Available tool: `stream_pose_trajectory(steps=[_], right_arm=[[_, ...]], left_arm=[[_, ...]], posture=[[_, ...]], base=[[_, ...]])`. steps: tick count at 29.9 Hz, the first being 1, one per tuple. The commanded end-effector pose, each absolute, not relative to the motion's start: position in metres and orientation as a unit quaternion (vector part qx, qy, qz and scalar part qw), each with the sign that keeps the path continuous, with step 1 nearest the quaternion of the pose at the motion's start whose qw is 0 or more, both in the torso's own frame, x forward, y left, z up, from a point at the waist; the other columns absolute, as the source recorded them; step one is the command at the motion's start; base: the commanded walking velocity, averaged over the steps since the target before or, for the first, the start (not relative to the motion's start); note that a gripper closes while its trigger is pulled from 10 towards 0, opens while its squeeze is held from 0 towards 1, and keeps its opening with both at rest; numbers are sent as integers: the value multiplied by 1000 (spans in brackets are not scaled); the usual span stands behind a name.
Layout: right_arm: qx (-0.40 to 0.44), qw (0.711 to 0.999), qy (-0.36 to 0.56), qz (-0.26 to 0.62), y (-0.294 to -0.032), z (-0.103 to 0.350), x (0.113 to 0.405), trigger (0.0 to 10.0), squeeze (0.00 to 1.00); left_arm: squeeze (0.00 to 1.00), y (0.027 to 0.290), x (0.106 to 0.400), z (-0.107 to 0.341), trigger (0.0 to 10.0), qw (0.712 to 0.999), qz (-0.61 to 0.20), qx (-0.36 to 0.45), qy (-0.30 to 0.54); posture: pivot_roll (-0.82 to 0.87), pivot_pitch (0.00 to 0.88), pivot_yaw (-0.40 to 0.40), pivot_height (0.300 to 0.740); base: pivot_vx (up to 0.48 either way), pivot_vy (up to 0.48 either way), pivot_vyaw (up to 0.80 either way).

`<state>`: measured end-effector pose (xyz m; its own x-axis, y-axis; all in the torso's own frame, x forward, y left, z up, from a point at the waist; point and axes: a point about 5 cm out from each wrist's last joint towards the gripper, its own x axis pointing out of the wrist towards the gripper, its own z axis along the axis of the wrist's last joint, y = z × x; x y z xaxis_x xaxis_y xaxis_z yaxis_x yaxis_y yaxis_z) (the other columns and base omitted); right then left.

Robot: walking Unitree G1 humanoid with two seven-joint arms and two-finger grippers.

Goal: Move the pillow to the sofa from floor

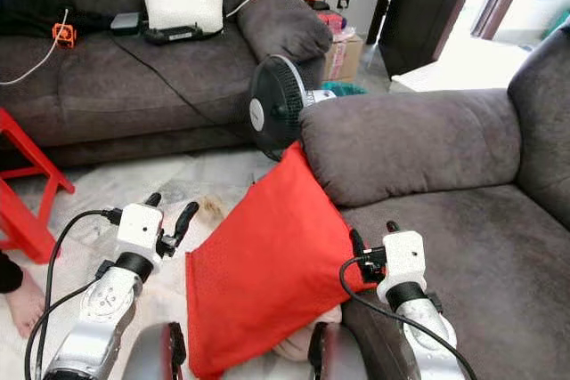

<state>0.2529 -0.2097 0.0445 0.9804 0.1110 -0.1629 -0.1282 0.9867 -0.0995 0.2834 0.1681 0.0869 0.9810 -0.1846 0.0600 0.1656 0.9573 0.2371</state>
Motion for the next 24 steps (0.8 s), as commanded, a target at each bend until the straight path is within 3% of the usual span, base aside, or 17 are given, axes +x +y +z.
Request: stream_pose_trajectory(steps=[1,3,4,5,6,23,24], right_arm=[[-44,994,91,46,-215,41,252,10000,0],[-34,994,93,45,-216,41,253,10000,0],[-21,994,96,44,-216,39,253,10000,310],[-12,994,98,43,-216,38,254,10000,310],[5,994,104,42,-216,36,257,10000,1000],[152,977,144,52,-204,26,288,10000,1000],[154,976,147,51,-204,25,289,10000,0]], left_arm=[[0,165,284,86,10000,988,-95,116,-35],[0,164,284,85,10000,988,-99,115,-35],[0,163,285,86,10000,988,-100,115,-36],[0,163,285,86,10000,988,-101,115,-36],[0,162,286,87,10000,988,-101,114,-37],[0,164,286,90,10000,989,-94,109,-42],[0,164,285,90,10000,989,-94,108,-42]], posture=[[69,0,-70,520],[72,0,-69,520],[76,0,-69,520],[79,0,-68,520],[85,0,-69,520],[139,0,-100,520],[144,0,-105,520]], base=[[0,0,0],[0,0,0],[0,0,0],[0,0,0],[0,0,0],[0,0,0],[0,0,0]])
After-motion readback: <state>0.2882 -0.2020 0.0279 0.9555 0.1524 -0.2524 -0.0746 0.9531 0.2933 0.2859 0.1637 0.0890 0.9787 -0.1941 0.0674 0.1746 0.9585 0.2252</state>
